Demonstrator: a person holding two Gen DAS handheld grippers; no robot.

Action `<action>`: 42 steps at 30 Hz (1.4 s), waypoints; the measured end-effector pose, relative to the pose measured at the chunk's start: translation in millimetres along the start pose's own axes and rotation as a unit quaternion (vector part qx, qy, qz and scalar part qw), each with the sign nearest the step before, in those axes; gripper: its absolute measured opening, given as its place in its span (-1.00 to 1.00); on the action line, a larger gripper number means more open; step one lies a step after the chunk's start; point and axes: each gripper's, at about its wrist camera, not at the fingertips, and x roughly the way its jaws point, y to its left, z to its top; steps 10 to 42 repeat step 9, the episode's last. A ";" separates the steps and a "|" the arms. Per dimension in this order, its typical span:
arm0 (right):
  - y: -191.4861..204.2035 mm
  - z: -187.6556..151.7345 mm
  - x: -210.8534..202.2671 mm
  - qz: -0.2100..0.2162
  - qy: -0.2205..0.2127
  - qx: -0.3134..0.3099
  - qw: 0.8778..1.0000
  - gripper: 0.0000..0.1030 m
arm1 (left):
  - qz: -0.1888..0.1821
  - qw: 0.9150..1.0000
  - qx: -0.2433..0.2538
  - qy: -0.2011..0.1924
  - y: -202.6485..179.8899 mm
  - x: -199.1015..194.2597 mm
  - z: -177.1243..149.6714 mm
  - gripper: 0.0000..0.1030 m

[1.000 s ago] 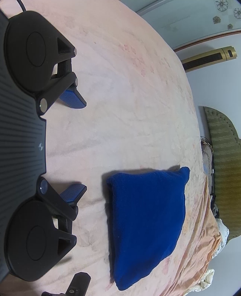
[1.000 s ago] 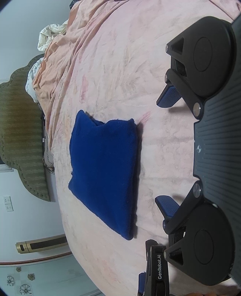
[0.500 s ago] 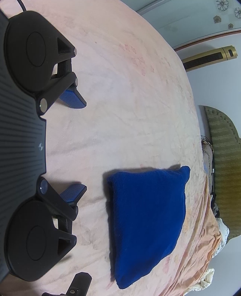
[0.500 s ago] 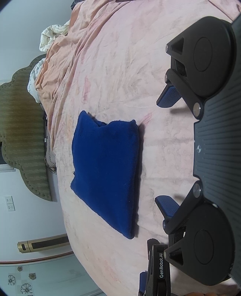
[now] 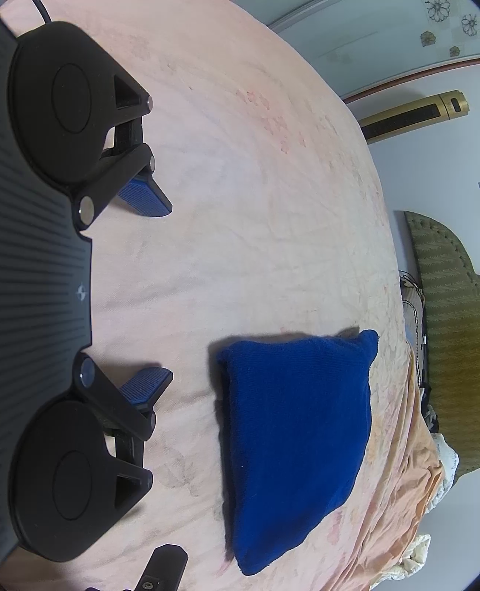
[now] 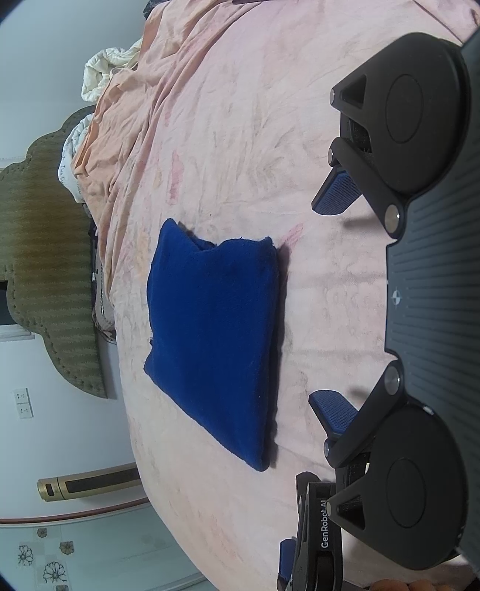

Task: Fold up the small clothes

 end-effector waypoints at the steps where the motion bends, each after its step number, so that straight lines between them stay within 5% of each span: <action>1: 0.6 0.3 -0.3 0.001 0.000 -0.001 1.000 0.98 | 0.000 1.000 0.002 -0.001 -0.6 -0.5 -0.2 0.74; 9: -1.5 2.5 -2.0 0.015 -0.002 0.004 1.000 0.98 | -0.014 0.999 0.014 -0.026 -1.7 -7.6 3.6 0.74; 42: -1.5 2.5 -2.0 0.015 -0.002 0.004 1.000 0.98 | -0.014 0.999 0.014 -0.026 -1.7 -7.6 3.6 0.74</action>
